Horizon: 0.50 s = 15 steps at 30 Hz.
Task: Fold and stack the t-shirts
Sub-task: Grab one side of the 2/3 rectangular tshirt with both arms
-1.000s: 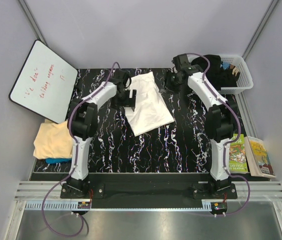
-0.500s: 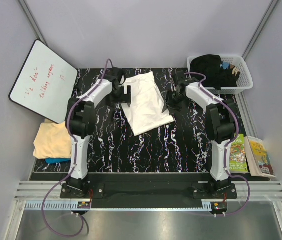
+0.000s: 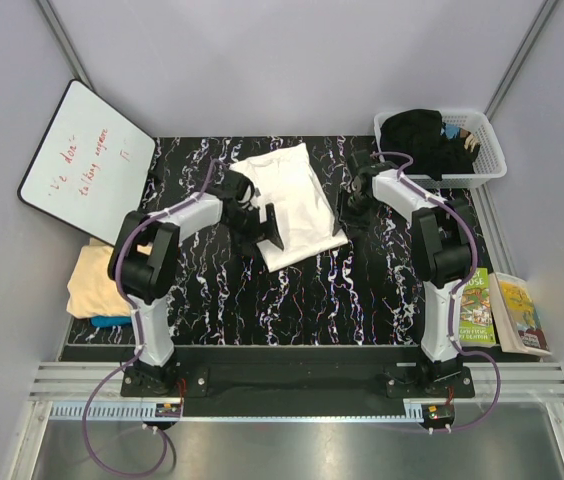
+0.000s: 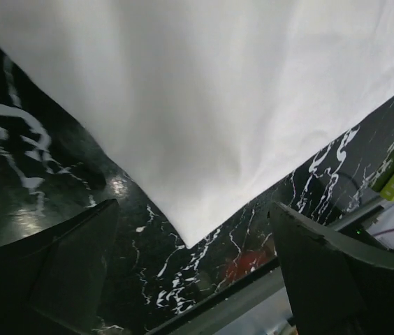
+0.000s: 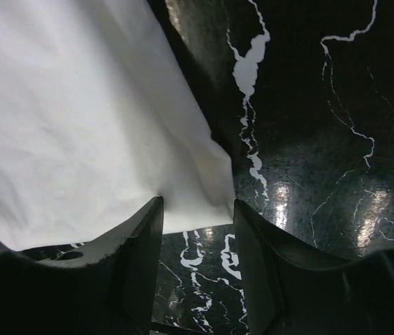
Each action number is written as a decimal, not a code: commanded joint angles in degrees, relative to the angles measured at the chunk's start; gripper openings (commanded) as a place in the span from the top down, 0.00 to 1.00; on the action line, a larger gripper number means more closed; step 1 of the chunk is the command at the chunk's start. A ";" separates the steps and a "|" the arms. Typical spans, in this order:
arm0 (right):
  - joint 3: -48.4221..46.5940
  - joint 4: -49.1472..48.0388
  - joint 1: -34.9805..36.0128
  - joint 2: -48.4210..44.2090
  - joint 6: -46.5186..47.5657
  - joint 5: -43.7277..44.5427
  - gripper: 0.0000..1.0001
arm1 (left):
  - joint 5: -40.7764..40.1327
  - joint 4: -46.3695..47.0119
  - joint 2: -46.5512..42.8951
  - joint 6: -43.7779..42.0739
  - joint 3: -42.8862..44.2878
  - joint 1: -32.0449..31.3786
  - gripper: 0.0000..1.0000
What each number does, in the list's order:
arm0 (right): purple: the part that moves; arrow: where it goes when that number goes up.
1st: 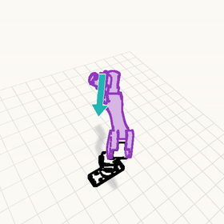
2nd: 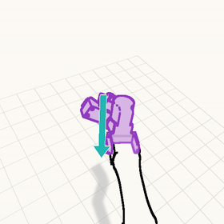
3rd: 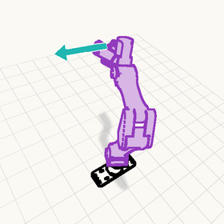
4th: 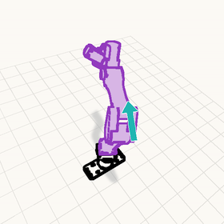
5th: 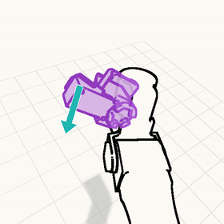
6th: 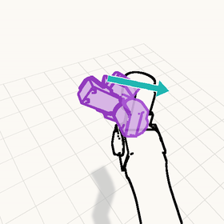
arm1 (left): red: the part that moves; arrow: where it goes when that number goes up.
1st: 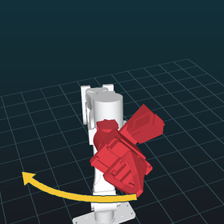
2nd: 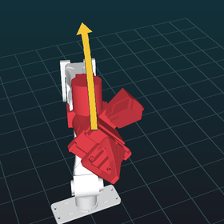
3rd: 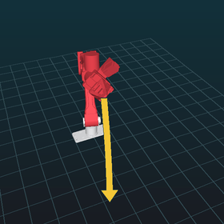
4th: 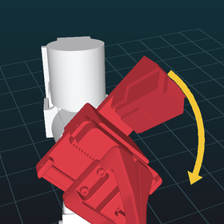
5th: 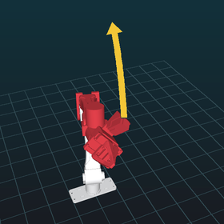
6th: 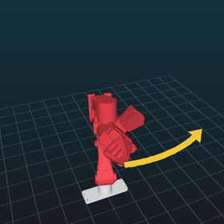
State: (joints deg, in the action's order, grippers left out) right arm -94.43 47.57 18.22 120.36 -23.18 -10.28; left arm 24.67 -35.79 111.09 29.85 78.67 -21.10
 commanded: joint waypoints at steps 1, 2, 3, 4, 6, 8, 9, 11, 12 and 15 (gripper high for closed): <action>2.84 0.86 -0.64 -3.20 2.61 3.60 0.48 | 7.50 8.98 -0.52 8.46 -5.18 -1.66 0.08; 3.29 -0.01 -0.64 -2.85 2.61 3.34 0.48 | 7.94 11.33 -0.52 9.52 -6.15 -1.83 0.08; 4.42 -0.89 -0.55 -2.50 2.70 2.82 0.48 | 8.46 12.66 -0.35 10.40 -7.12 -2.18 0.09; 5.13 -3.25 -0.64 -2.49 2.96 1.94 0.48 | 8.64 15.11 -0.26 12.32 -8.61 -2.36 0.12; 6.88 -5.99 -0.64 -2.49 3.23 -1.13 0.52 | 8.12 16.89 0.09 13.48 -9.76 -3.24 0.23; 7.94 -9.41 -0.64 -2.84 3.40 -3.15 0.68 | 7.59 18.21 0.62 14.27 -10.38 -3.77 0.67; 7.86 -9.60 -0.55 -2.93 3.75 -3.77 0.76 | 7.16 18.30 1.06 14.36 -10.21 -4.12 0.84; 7.86 -9.08 -0.64 -3.28 4.81 -5.18 0.96 | 6.98 18.13 0.80 14.63 -10.29 -4.30 1.00; 8.38 -8.81 -0.55 -4.33 4.90 -5.53 0.99 | 6.80 17.78 -0.25 14.45 -10.64 -4.47 1.00; 11.62 -8.55 -0.55 -7.50 3.67 -7.64 1.00 | 4.44 13.31 -3.14 11.74 -11.09 -4.39 1.00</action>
State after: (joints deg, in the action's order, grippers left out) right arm -85.73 40.80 17.76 118.98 -19.66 -13.65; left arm 30.79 -21.21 111.94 42.76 68.16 -24.95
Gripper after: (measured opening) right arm 0.027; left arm 0.028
